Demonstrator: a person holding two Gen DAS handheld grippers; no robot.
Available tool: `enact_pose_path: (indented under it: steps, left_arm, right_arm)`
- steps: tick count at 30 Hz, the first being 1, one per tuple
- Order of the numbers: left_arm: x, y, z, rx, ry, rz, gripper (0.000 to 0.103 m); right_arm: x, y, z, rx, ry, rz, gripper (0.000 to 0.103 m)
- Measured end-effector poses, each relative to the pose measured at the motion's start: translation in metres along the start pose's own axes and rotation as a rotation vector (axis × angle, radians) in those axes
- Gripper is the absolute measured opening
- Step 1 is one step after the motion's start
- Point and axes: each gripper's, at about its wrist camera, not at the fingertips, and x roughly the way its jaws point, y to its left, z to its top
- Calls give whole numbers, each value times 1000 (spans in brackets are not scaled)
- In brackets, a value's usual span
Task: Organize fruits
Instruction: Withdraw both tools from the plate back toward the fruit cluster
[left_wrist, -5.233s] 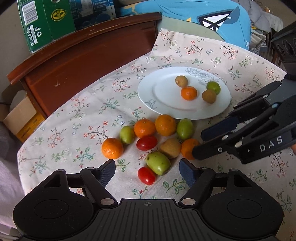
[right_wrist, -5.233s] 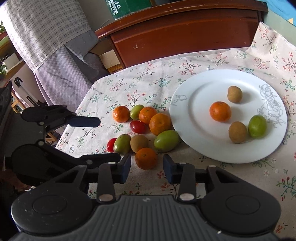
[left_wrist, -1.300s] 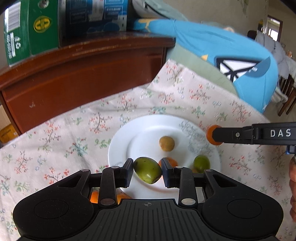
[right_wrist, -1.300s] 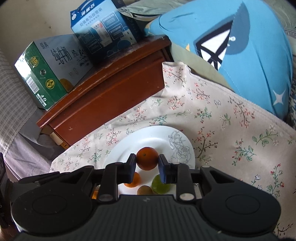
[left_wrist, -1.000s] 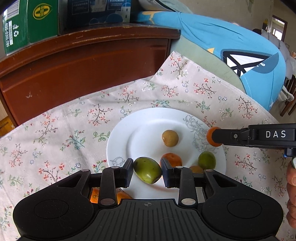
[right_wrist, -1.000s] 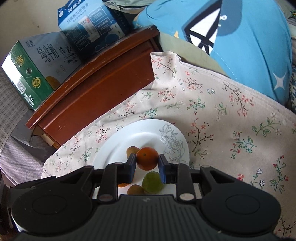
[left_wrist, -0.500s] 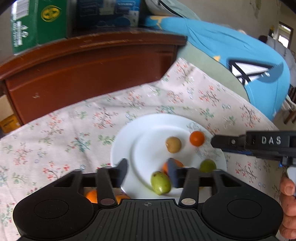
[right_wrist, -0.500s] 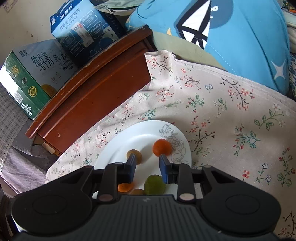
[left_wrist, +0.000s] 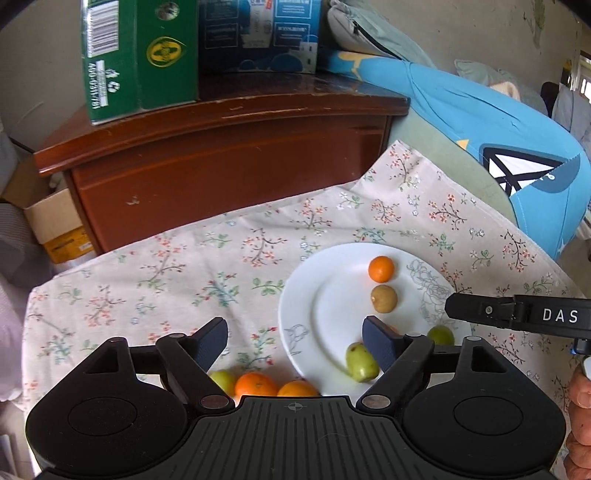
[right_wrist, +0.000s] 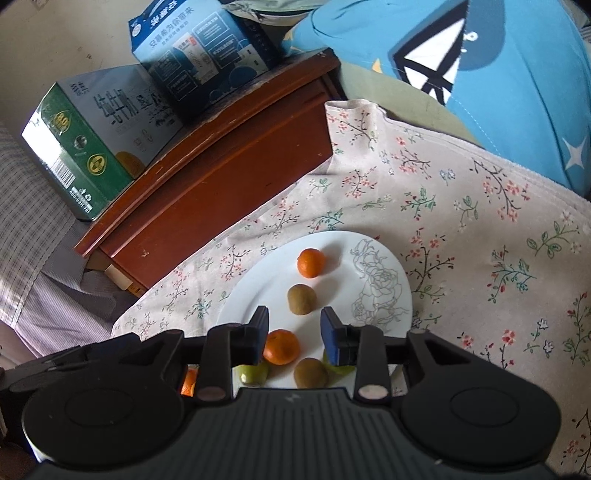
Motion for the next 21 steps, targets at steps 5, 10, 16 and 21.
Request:
enact_pose_path:
  steps: [5, 10, 16, 21]
  left_arm:
    - [-13, 9, -1, -6, -4, 17, 82]
    - [-27, 18, -4, -1, -11, 28, 84]
    - [-34, 26, -10, 12, 2, 50, 85]
    - [-41, 34, -16, 13, 11, 60, 85]
  right_arm:
    - [-7, 10, -3, -31, 3, 12, 33]
    - [-11, 20, -7, -63, 10, 24, 33]
    - [-13, 31, -14, -97, 29, 33, 33]
    - [-12, 40, -20, -130, 48, 47, 33]
